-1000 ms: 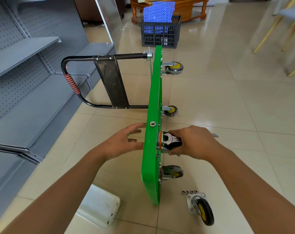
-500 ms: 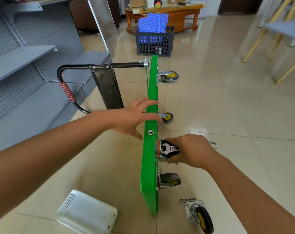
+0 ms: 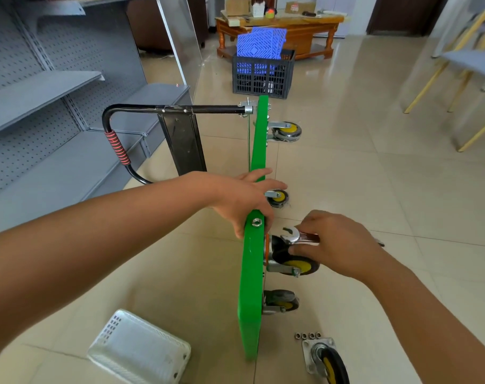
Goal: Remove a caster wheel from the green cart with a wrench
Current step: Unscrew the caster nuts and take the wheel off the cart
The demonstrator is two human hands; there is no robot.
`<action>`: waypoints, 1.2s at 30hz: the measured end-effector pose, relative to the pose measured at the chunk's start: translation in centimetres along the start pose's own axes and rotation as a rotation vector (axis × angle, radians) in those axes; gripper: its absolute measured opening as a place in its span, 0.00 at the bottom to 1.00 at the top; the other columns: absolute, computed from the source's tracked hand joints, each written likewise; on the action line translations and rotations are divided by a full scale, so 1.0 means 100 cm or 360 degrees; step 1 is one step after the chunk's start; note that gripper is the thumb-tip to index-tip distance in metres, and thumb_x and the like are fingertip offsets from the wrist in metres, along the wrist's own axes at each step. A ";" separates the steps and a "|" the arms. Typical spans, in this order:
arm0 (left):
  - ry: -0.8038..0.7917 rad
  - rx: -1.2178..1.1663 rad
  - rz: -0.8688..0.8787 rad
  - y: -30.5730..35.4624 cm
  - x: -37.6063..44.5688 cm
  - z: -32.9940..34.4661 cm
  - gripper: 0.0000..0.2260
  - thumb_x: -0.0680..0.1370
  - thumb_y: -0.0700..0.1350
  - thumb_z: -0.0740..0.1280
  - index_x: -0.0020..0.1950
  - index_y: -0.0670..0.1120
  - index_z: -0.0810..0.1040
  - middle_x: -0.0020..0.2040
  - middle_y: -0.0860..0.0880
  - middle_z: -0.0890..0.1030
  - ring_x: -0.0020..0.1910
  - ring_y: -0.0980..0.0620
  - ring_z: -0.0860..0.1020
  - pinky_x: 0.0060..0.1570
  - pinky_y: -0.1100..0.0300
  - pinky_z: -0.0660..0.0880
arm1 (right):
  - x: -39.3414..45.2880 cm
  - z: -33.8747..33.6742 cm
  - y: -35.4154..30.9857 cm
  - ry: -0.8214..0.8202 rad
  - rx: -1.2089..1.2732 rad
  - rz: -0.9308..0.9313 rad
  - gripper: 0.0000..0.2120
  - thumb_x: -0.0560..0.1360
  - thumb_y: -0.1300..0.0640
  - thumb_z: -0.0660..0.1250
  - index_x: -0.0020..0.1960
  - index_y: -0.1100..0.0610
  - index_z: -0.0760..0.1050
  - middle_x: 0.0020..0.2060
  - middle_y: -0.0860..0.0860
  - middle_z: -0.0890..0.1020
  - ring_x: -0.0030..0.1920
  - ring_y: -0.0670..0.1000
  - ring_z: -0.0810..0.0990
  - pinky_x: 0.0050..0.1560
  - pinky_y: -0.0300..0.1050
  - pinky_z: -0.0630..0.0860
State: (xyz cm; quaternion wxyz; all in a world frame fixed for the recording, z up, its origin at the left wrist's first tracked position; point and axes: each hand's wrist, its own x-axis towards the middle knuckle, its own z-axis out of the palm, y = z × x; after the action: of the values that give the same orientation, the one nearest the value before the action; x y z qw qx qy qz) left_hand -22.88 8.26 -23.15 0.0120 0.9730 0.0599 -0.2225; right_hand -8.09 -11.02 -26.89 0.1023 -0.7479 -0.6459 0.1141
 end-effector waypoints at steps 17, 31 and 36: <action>0.0022 -0.0001 -0.0050 0.001 -0.007 0.002 0.31 0.68 0.53 0.80 0.70 0.62 0.75 0.82 0.54 0.45 0.80 0.40 0.34 0.79 0.37 0.43 | 0.009 0.013 -0.070 0.0423 0.0644 0.0118 0.07 0.77 0.46 0.70 0.50 0.48 0.82 0.43 0.46 0.81 0.42 0.43 0.78 0.45 0.43 0.76; 0.0341 0.0235 0.0323 0.030 -0.036 0.027 0.20 0.72 0.58 0.76 0.63 0.59 0.78 0.65 0.59 0.76 0.73 0.52 0.64 0.79 0.46 0.50 | -0.034 0.053 -0.051 0.0182 0.1620 0.0660 0.03 0.75 0.59 0.74 0.45 0.51 0.84 0.33 0.55 0.80 0.30 0.43 0.75 0.29 0.33 0.71; 0.0365 0.0215 0.0332 0.030 -0.036 0.027 0.21 0.72 0.57 0.77 0.63 0.57 0.79 0.64 0.57 0.77 0.72 0.51 0.67 0.79 0.46 0.54 | -0.029 0.064 -0.055 0.0226 0.1386 0.0573 0.02 0.75 0.54 0.74 0.44 0.48 0.82 0.36 0.47 0.82 0.35 0.41 0.79 0.40 0.35 0.75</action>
State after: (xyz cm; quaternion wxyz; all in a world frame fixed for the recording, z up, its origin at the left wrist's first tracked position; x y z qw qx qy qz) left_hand -26.94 4.69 -24.02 -0.0374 0.9916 -0.0556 -0.1109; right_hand -15.65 -13.10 -31.26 0.4288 -0.7414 -0.3897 0.3387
